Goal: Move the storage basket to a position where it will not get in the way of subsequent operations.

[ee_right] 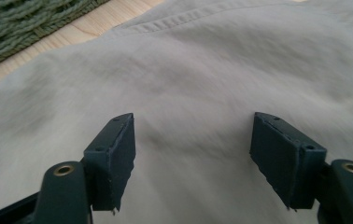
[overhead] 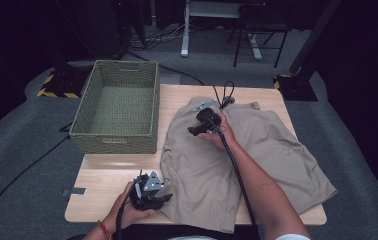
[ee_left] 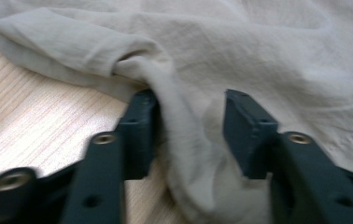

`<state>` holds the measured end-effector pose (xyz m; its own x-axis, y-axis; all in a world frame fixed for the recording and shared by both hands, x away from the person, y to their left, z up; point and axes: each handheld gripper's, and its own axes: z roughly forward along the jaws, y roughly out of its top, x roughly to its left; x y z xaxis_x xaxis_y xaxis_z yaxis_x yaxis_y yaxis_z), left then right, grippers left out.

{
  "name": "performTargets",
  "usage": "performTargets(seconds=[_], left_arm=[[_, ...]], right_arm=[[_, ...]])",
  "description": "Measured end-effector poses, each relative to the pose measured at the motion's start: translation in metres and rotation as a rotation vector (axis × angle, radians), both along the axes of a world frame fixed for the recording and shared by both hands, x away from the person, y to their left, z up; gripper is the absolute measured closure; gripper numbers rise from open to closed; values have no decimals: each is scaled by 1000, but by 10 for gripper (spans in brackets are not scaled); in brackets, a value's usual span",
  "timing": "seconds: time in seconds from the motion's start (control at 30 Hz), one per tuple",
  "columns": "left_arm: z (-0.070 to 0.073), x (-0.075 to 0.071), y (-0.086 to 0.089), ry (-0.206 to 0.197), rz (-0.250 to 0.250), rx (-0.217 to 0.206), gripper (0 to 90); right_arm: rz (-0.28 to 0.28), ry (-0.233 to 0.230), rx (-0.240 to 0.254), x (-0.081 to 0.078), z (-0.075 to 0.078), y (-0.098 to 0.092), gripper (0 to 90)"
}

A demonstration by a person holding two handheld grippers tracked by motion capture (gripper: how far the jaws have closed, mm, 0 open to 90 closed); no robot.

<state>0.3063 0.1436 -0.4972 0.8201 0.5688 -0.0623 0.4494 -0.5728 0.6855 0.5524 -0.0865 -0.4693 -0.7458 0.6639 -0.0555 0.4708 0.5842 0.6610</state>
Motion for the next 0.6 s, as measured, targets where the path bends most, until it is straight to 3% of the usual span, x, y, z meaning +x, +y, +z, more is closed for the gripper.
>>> performTargets(seconds=[0.07,0.17,0.4,0.6], left_arm=[[-1,1,2,7,-1,-15,682],[-1,0,3,12,-5,-19,744],[0,-3,-1,-15,-31,12,758],[0,-3,-4,-17,-54,13,762]], right_arm=[[7,7,-13,4,-4,8,315],[3,9,4,8,-6,18,316],[4,9,45,13,-6,46,300],[-8,28,87,16,-9,61,273]])
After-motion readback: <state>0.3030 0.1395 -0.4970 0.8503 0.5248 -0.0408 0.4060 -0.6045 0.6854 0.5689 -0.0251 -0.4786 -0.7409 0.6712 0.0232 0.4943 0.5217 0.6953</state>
